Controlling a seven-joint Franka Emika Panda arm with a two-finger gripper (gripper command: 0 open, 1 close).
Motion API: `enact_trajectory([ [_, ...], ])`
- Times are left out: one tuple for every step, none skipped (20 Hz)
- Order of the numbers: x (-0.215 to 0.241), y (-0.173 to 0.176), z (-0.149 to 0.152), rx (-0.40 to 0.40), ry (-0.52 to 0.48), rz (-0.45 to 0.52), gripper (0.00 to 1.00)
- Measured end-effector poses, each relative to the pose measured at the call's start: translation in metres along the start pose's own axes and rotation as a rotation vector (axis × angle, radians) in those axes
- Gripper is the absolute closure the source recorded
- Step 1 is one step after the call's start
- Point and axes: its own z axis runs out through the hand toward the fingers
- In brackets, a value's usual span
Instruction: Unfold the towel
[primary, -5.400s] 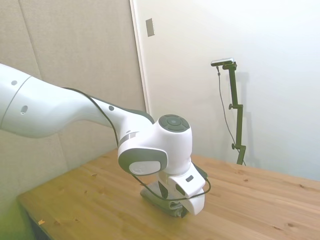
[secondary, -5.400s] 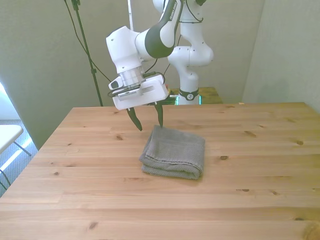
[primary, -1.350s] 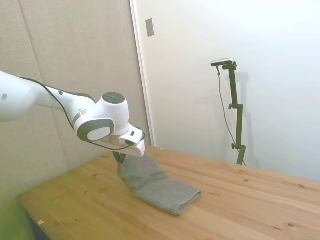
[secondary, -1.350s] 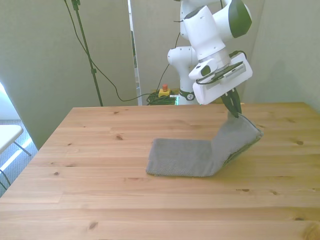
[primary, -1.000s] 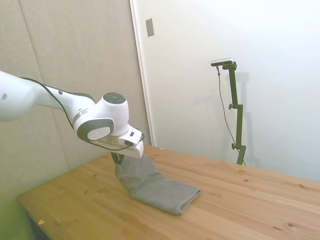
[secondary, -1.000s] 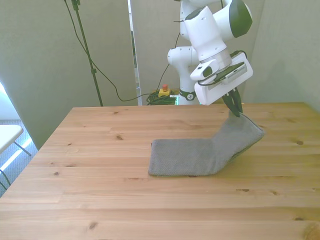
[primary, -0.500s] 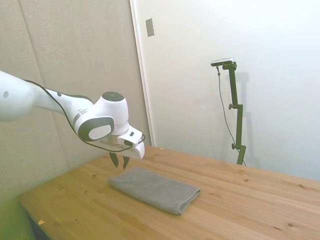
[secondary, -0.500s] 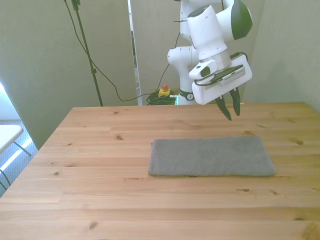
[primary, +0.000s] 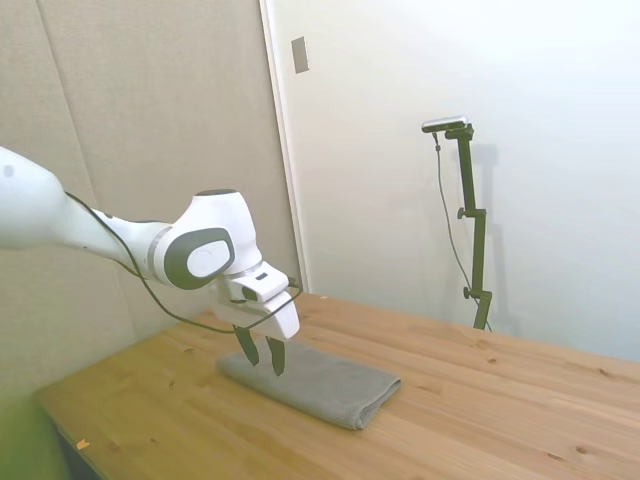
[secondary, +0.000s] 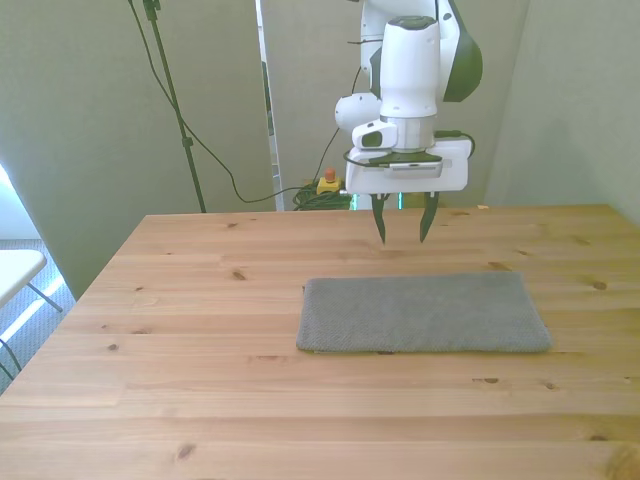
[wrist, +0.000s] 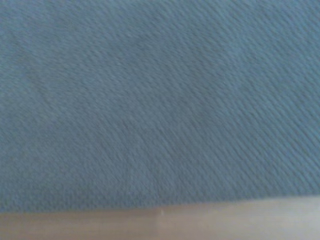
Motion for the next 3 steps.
enact_trajectory([
  [-0.004,0.006,-0.006,-0.001,0.000,0.006,0.00],
  [-0.008,0.011,-0.011,-0.001,0.000,0.008,0.00],
  [-0.012,0.016,-0.016,-0.001,0.001,0.009,0.00],
])
